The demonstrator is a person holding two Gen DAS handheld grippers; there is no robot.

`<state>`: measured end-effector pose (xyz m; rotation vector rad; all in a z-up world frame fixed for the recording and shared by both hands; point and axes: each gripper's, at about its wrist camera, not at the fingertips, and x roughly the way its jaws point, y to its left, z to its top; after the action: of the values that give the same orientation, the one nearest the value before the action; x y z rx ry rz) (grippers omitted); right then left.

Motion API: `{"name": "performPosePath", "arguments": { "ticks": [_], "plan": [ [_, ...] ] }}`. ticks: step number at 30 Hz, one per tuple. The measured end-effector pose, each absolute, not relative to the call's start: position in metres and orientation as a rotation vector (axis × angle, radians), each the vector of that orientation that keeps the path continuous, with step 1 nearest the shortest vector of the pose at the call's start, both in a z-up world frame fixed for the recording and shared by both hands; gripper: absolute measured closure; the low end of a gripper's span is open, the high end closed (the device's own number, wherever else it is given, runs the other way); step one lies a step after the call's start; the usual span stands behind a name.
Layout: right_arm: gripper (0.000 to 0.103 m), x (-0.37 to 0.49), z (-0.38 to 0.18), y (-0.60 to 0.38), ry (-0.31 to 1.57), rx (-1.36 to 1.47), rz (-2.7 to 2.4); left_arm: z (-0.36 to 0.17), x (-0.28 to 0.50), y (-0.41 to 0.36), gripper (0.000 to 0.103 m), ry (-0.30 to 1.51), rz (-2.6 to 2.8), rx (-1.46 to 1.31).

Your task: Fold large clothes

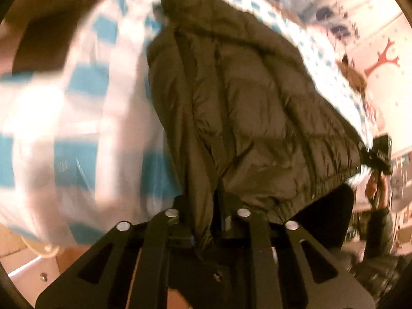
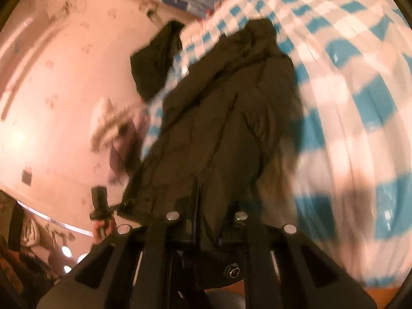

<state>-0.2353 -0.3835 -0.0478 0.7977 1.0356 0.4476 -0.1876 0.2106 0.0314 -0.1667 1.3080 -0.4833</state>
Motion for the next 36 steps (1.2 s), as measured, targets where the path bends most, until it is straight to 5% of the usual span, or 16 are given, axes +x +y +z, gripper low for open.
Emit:
{"name": "performPosePath", "arguments": {
  "ticks": [2, 4, 5, 11, 12, 13, 16, 26, 35, 36],
  "plan": [
    [0.082, -0.238, -0.071, -0.381, 1.121, 0.796, 0.425, 0.013, -0.191, 0.219, 0.073, 1.350, -0.459, -0.185],
    [0.055, -0.237, -0.089, -0.383, 1.155, 0.828, 0.414, 0.003, -0.186, 0.223, 0.052, 1.365, -0.432, -0.234],
    [0.050, -0.236, -0.095, -0.383, 1.165, 0.845, 0.419, 0.001, -0.185, 0.225, 0.050, 1.368, -0.424, -0.246],
    [0.046, -0.226, -0.109, -0.370, 1.190, 0.856, 0.440, -0.009, -0.179, 0.205, 0.041, 1.388, -0.414, -0.189],
    [0.061, -0.226, -0.106, -0.370, 1.170, 0.855, 0.442, -0.011, -0.181, 0.207, 0.043, 1.386, -0.416, -0.200],
    [0.082, -0.227, -0.102, -0.371, 1.152, 0.858, 0.445, -0.010, -0.182, 0.208, 0.065, 1.380, -0.426, -0.218],
    [0.090, -0.236, -0.093, -0.377, 1.094, 0.867, 0.451, -0.010, -0.190, 0.206, 0.092, 1.347, -0.461, -0.283],
    [0.094, -0.283, -0.038, -0.403, 0.959, 0.889, 0.543, 0.053, -0.236, 0.225, 0.096, 1.215, -0.623, -0.359],
    [0.070, -0.287, -0.074, -0.374, 1.181, 0.775, 0.506, -0.001, -0.256, 0.247, 0.067, 1.304, -0.611, -0.430],
    [0.067, -0.285, -0.074, -0.370, 1.193, 0.732, 0.502, -0.001, -0.254, 0.245, 0.044, 1.315, -0.563, -0.382]
  ]
}}
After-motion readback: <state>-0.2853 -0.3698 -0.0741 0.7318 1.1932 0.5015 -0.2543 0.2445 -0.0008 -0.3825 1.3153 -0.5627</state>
